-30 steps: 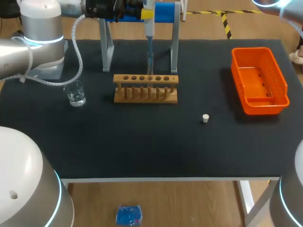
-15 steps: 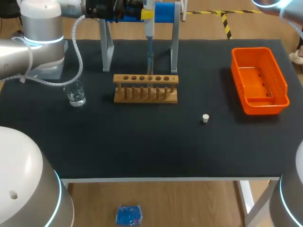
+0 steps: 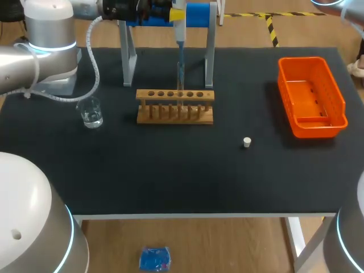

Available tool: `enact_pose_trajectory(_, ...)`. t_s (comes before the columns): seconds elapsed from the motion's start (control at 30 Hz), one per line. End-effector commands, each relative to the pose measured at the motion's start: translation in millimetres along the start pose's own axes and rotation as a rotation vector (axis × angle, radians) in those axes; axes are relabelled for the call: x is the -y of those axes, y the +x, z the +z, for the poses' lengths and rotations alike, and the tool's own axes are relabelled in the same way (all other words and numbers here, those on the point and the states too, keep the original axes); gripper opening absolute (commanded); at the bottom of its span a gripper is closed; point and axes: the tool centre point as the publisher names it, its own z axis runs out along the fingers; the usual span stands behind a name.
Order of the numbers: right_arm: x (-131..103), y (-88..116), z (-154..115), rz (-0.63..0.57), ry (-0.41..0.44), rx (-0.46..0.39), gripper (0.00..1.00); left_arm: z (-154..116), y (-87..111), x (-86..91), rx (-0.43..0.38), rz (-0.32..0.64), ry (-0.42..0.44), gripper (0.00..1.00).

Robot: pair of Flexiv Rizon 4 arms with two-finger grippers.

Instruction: Invert the test tube, pick up the pipette, mount the tip to pipette, aspirate from beaker and dispense into the tube, eject the tip, return the pipette, and cap with the stopper.

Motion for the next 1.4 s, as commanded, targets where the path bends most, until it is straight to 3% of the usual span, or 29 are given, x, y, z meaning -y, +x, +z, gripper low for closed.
enact_pose_trajectory(0.03, 16, 7, -25, -0.036, -0.039, -0.015, 1.00, 0, 0.7, 0.9, 0.002, 0.000, -0.001, 0.00)
enact_pose_trajectory(0.37, 72, 19, -70, -0.131, -0.071, -0.064, 1.00, 0, 0.7, 0.9, 0.002, 0.000, -0.001, 0.00)
enact_pose_trajectory(0.63, 134, 22, -71, -0.177, -0.078, -0.043, 1.00, 0, 0.7, 0.9, 0.002, 0.000, -0.001, 0.00)
enact_pose_trajectory(0.8, 170, 23, -56, -0.215, -0.090, -0.037, 1.00, 0, 0.7, 0.9, 0.002, 0.000, -0.001, 0.00)
enact_pose_trajectory(1.07, 224, 23, -15, -0.172, -0.149, -0.090, 1.00, 0, 0.7, 0.9, 0.002, 0.000, -0.001, 0.00)
enact_pose_trajectory(1.4, 254, 13, 43, -0.131, -0.208, -0.108, 1.00, 0, 0.7, 0.9, 0.002, 0.000, -0.001, 0.00)
